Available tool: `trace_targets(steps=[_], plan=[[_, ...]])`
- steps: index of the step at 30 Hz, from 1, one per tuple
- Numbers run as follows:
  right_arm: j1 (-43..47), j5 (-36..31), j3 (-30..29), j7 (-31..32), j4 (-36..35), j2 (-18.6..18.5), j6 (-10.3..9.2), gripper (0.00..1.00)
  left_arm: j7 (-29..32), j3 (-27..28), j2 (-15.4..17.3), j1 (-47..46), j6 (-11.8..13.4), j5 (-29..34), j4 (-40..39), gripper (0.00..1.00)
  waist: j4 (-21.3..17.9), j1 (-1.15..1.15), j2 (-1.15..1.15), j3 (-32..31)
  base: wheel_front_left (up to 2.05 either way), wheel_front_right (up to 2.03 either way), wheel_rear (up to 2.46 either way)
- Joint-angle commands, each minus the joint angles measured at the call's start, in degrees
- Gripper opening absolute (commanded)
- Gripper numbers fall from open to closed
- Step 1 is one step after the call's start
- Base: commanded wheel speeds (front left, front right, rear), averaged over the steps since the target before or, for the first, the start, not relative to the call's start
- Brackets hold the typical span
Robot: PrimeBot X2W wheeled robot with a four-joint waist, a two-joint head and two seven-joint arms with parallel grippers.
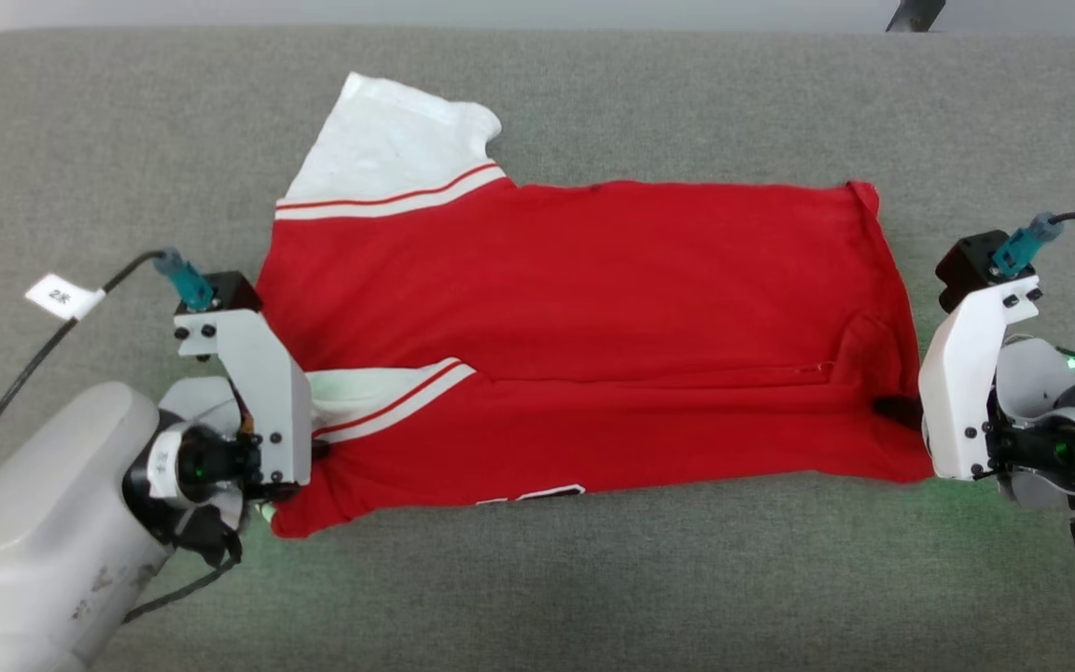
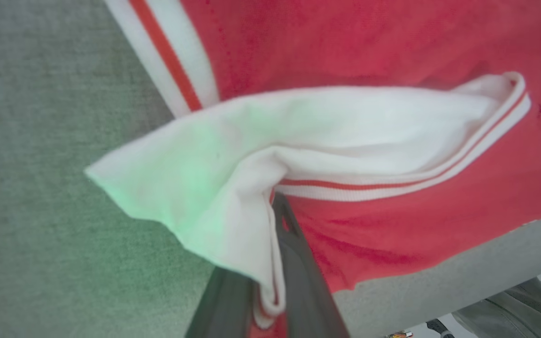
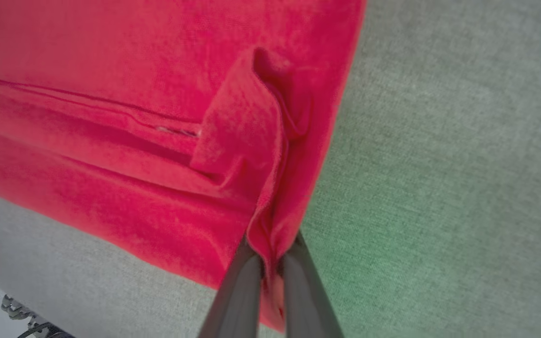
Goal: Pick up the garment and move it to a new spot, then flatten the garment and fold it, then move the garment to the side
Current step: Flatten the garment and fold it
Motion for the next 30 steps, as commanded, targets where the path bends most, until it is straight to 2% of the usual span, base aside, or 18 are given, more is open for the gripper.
trace_targets(steps=[1, 7, 19, 30], plan=[[1.12, 0.30, -0.34, 0.32, 0.01, -0.59, -0.07, 0.00, 0.50, -0.72, 0.13, 2.24, 0.32, -0.16, 0.62, 0.00, -0.13, 0.00, 0.00, -0.83, 0.00, 0.00, 0.00], [2.34, 1.20, -0.83, 1.53, -1.67, -1.48, -0.07, 0.00, 2.29, -0.47, 2.21, 2.29, 1.37, -0.57, -2.08, 0.00, -0.30, 0.00, 0.00, -2.82, 0.00, 0.00, 0.00], [6.78, 2.16, -2.26, 4.43, -7.60, -3.84, -0.07, 0.00, 5.68, -0.67, 6.25, 4.05, 5.69, -0.88, -10.09, 0.00, -0.70, 0.00, 0.00, -4.75, 0.00, 0.00, 0.00], [11.24, 0.81, -3.44, 2.57, -8.98, -1.77, -0.07, 0.00, 4.99, -1.70, 4.76, 6.92, 6.19, -1.33, -10.17, 0.00, -1.58, 0.00, 0.00, -2.75, 0.00, 0.00, 0.00]])
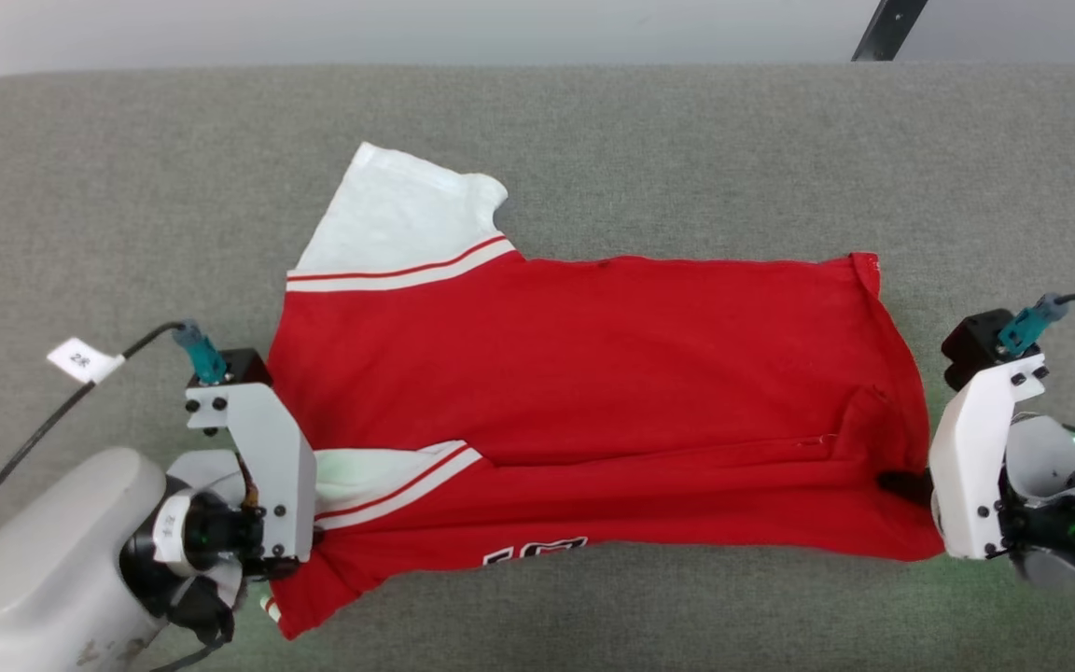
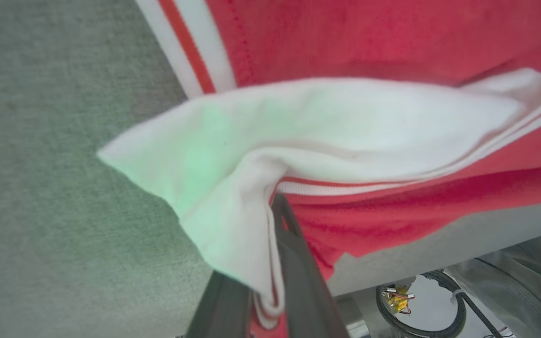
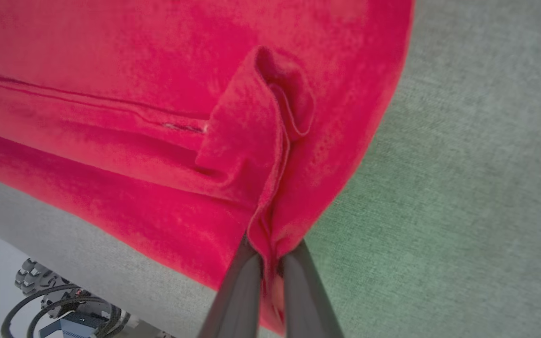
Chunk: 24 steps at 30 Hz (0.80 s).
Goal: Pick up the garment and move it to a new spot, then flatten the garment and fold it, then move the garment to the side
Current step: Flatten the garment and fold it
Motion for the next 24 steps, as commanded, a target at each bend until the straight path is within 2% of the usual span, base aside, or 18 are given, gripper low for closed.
trace_targets(steps=[1, 5, 6, 7, 9, 10, 19, 24], plan=[[0.88, -0.44, 0.04, -0.18, 0.22, 0.11, -0.07, 0.00, -0.03, -0.35, -0.28, 1.12, 0.02, 0.00, 0.48, 0.00, -0.21, 0.00, 0.00, 0.27, 0.00, 0.00, 0.00], [0.23, -0.76, 0.55, -1.00, 1.00, 1.13, -0.07, 0.00, -0.53, -1.16, -2.07, 1.13, -0.90, 0.20, 3.08, 0.00, -0.30, 0.00, 0.00, 0.62, 0.00, 0.00, 0.00], [0.00, -0.91, 0.78, -1.09, 1.17, 1.23, -0.07, 0.00, -0.67, -1.43, -2.33, 0.86, -1.30, 0.50, 3.52, 0.08, -0.29, 0.00, 0.00, 0.66, 0.00, 0.00, 0.00], [-0.27, -0.84, 1.00, -1.19, 1.38, 1.49, -0.07, 0.00, -0.97, -1.59, -2.51, 0.36, -1.80, 0.91, 3.98, 0.42, -0.24, 0.00, 0.00, 0.67, 0.00, 0.00, 0.00], [-0.59, -0.81, 1.27, -1.61, 1.81, 1.75, -0.07, 0.00, -1.24, -1.60, -2.53, -0.85, -2.35, 1.54, 4.57, 0.96, -0.07, 0.00, 0.00, 0.55, 0.00, 0.00, 0.00], [-0.61, -0.91, 1.41, -1.76, 2.06, 1.74, -0.06, 0.00, -1.27, -1.55, -2.36, -1.45, -2.65, 1.98, 4.63, 1.00, 0.04, 0.00, 0.00, 0.44, 0.00, 0.00, 0.00], [-0.90, -0.64, 2.04, -2.85, 3.52, 1.41, -0.06, 0.00, -1.66, 0.04, 0.73, -5.39, -3.79, 3.73, 1.25, 1.00, 1.45, 0.00, 0.00, -0.64, 0.00, 0.00, 0.00], [-0.66, -0.51, 2.29, -3.72, 3.92, 1.35, -0.07, 0.00, -8.21, 2.89, 2.27, -5.35, -2.54, 5.56, -1.43, 1.00, 1.85, 0.00, 0.00, -0.82, 0.00, 0.00, 0.00]])
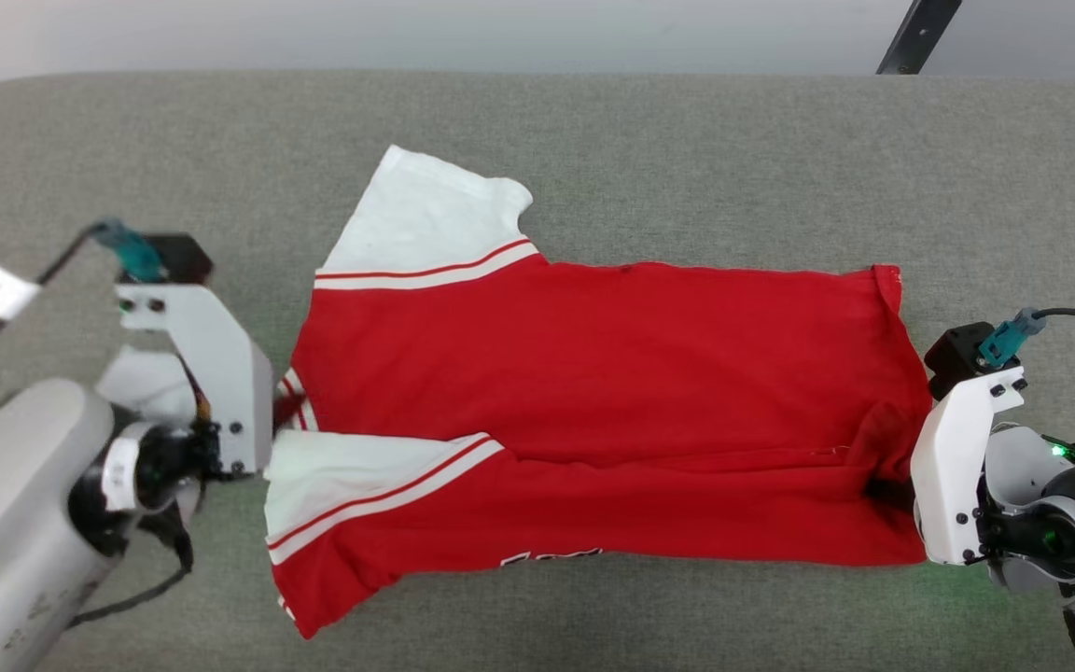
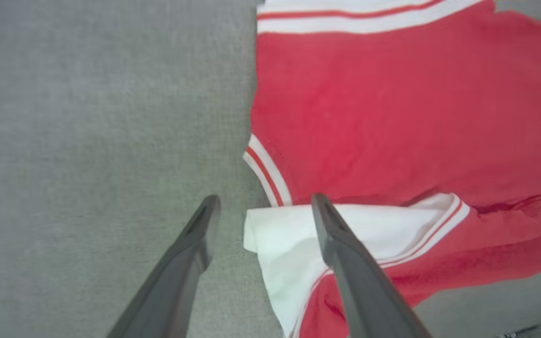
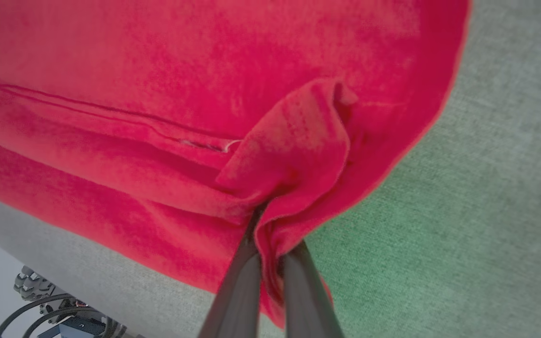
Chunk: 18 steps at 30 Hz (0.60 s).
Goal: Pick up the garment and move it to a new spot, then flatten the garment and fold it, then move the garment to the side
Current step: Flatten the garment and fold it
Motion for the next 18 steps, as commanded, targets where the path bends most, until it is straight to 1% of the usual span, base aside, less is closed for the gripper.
trace_targets(steps=[1, 3, 4, 5, 8, 9, 10, 11, 12, 13, 18], plan=[[0.03, -0.07, 0.13, -0.28, 0.16, 0.09, -0.06, 0.00, -1.34, 0.12, 0.18, 0.12, -0.38, 0.99, -0.54, 1.00, 0.02, 0.00, 0.00, 0.03, 0.00, 0.00, 0.00], [0.32, -0.29, 0.31, -1.32, 0.03, 0.12, -0.05, 0.00, -6.25, 1.20, 0.04, 1.02, -1.07, 2.33, -1.52, 1.00, 0.11, 0.00, 0.00, 0.10, 0.00, 0.00, 0.00], [0.55, -0.46, 0.35, -1.88, 0.07, 0.08, -0.05, 0.00, -8.71, 1.21, 0.05, 1.61, -2.07, 3.35, -2.20, 1.00, 0.17, 0.00, 0.00, 0.14, 0.00, 0.00, 0.00], [0.78, -0.63, 0.46, -2.63, -0.01, -0.02, -0.05, 0.00, -11.11, 1.72, -0.20, 2.27, -2.45, 3.58, -2.45, 1.00, 0.26, 0.00, 0.00, 0.12, 0.00, 0.00, 0.00], [1.85, -1.48, 0.69, -5.05, 0.50, -0.51, -0.06, 0.15, -17.54, 2.47, -0.53, 4.09, -4.14, 5.21, -3.30, 1.00, 0.51, 0.00, 0.00, 0.07, 0.00, 0.00, 0.00], [2.23, -1.59, 0.99, -5.57, 0.67, -0.57, -0.06, 0.32, -19.54, 2.84, -0.87, 4.86, -4.66, 5.22, -3.61, 1.00, 0.58, 0.00, 0.00, 0.04, 0.00, 0.00, 0.00], [2.73, -1.60, 1.05, -5.98, 0.97, -0.59, -0.06, 0.46, -21.06, 3.05, -1.16, 5.78, -4.87, 5.02, -3.55, 1.00, 0.70, 0.00, 0.00, -0.05, 0.00, 0.00, 0.00], [3.26, -1.62, 1.16, -6.39, 1.30, -0.59, -0.06, 0.55, -22.81, 3.16, -1.10, 6.53, -5.37, 5.55, -3.69, 1.00, 0.77, 0.00, 0.00, -0.11, 0.00, 0.00, 0.00], [3.71, -1.69, 1.33, -6.70, 1.66, -0.62, -0.06, 0.84, -24.29, 3.38, -1.29, 7.18, -5.60, 5.69, -3.71, 1.00, 0.85, 0.00, 0.00, -0.22, 0.00, 0.00, 0.00], [4.18, -1.77, 1.32, -6.83, 2.14, -0.68, -0.06, 1.00, -25.64, 3.64, -1.67, 7.80, -5.93, 5.55, -3.59, 1.00, 0.97, 0.00, 0.00, -0.35, 0.00, 0.00, 0.00], [5.01, -2.40, 0.83, -8.97, 4.00, -0.30, -0.10, 1.00, -31.42, 4.16, -2.96, 9.90, -7.52, 6.20, -2.78, 1.00, 1.41, 0.00, 0.00, -1.48, 0.00, 0.00, 0.00]])
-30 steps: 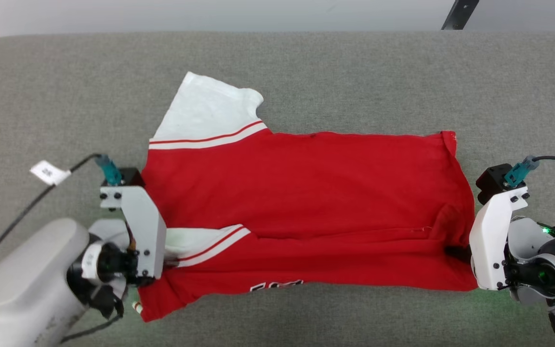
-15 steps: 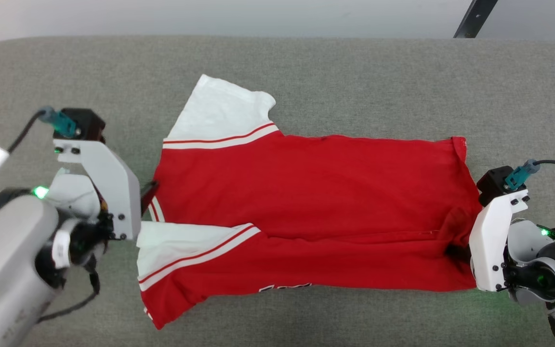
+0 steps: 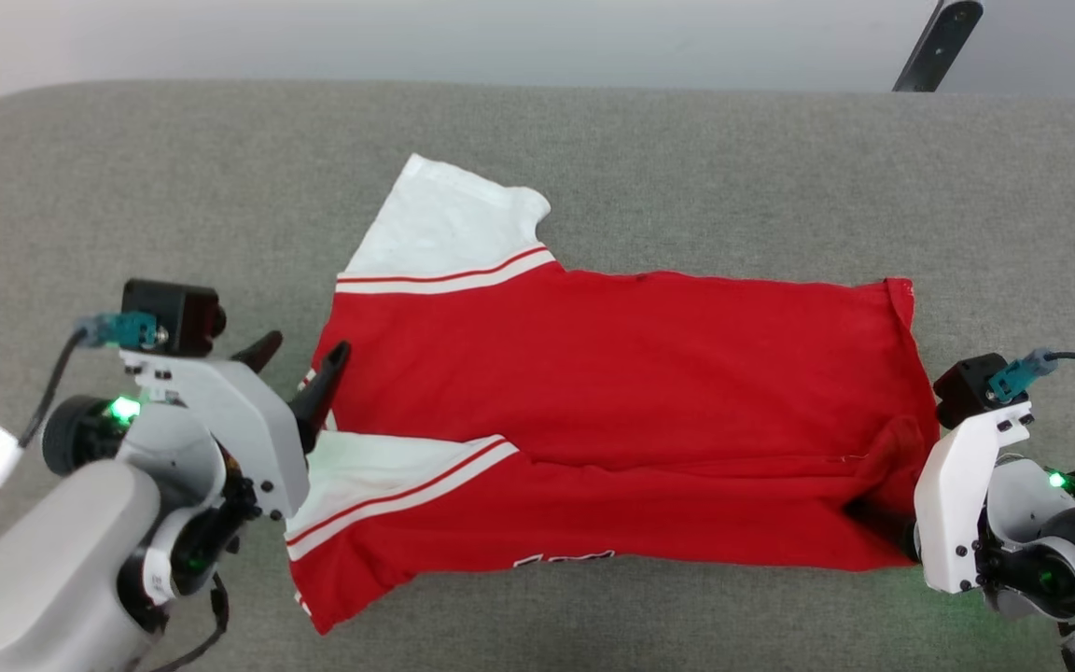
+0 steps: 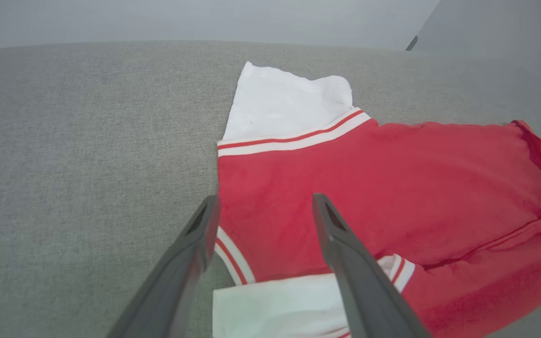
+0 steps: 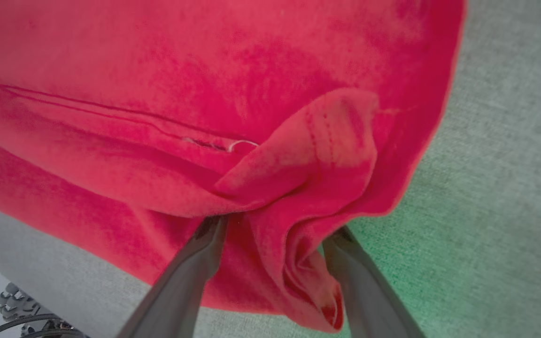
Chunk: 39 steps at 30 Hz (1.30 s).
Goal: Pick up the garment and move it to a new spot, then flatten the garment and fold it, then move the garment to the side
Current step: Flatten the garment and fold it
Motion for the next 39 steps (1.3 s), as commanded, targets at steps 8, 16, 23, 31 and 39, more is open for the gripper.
trace_targets(steps=[8, 16, 23, 31, 39], plan=[[3.43, -0.43, -1.59, -3.36, -0.75, -0.98, -0.12, 1.00, -3.55, -0.09, -0.80, 1.19, -1.54, 1.34, 2.22, 1.00, -0.22, 0.00, 0.00, -3.50, 0.00, 0.00, 0.00], [9.33, -4.19, -1.92, -16.11, -10.41, -4.04, -0.10, 1.00, -7.67, 0.04, -0.82, 0.01, -3.59, 3.45, 4.19, 1.00, -3.02, 0.00, 0.00, -6.03, 0.00, 0.00, 0.00], [15.78, -12.43, -2.72, -36.81, -15.26, -3.26, -0.11, 1.00, -10.68, 0.69, -0.97, -0.61, -5.61, 3.45, 8.28, 1.00, -7.85, 0.00, 0.00, -6.58, 0.00, 0.00, 0.00], [19.62, -23.56, -4.35, -54.54, -15.98, 1.47, -0.11, 1.00, -4.83, 0.55, 1.00, -7.30, -10.24, 2.40, 13.87, 1.00, -13.99, 0.00, 0.00, -3.06, 0.00, 0.00, 0.00], [20.52, -27.63, -7.22, -59.91, -17.84, 8.00, -0.11, 1.00, 7.37, -0.40, 3.47, -19.66, -14.21, 2.73, 19.23, 1.00, -18.45, 0.00, 0.00, 3.64, 0.00, 0.00, 0.00]])
